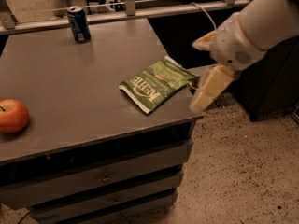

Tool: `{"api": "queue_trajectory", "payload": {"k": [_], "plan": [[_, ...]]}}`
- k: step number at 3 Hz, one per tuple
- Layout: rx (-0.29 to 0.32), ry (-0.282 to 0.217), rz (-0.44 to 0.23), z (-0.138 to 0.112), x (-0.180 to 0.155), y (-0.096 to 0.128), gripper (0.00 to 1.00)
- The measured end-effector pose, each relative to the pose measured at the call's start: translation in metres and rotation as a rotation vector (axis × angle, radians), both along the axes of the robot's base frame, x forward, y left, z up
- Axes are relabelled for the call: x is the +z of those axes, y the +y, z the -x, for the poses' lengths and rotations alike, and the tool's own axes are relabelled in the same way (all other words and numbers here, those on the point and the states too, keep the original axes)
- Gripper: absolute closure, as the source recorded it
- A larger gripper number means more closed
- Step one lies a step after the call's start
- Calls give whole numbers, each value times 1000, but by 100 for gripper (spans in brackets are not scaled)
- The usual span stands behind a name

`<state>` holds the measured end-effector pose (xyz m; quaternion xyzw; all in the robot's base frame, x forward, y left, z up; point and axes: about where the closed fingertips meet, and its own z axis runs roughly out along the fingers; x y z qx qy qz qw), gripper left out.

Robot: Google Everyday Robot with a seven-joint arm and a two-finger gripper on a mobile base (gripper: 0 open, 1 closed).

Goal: Move apple near pepsi can

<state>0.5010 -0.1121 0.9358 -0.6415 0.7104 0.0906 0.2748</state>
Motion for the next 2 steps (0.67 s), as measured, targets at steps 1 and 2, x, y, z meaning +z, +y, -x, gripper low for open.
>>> {"api": "queue_trajectory", "payload": {"k": [1, 2], "plan": [[50, 3, -229, -18, -3, 73, 0], [53, -4, -298, -19, 9, 93, 0]]}}
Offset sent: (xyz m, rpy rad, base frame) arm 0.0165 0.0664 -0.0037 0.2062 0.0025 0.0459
